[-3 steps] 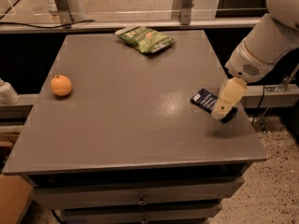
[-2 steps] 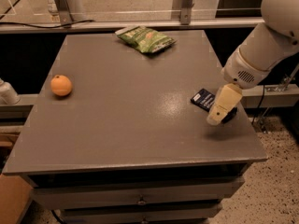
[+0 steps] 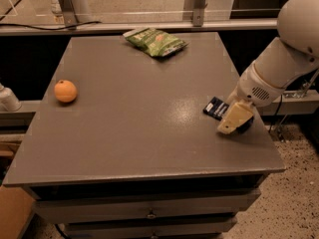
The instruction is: Pick rxbar blueberry
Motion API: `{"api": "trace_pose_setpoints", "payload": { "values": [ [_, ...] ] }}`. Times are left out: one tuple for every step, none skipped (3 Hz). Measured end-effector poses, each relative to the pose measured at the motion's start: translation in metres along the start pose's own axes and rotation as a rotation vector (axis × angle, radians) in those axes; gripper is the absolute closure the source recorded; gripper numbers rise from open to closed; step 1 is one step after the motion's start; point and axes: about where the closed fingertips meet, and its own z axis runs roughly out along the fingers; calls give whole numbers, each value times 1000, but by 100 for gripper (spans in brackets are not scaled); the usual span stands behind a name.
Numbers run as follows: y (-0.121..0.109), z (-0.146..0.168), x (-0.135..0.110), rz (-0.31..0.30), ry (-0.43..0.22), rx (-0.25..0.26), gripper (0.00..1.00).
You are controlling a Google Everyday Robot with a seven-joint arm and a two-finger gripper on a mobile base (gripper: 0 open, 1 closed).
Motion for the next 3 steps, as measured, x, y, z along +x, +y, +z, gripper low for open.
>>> {"api": "trace_pose_setpoints", "payload": {
  "values": [
    [3,0,4,12,-3,-7,63],
    [4,-9,6,16,-16,-4,87],
    [13,-33,4,6,-54,3,100]
  ]
}}
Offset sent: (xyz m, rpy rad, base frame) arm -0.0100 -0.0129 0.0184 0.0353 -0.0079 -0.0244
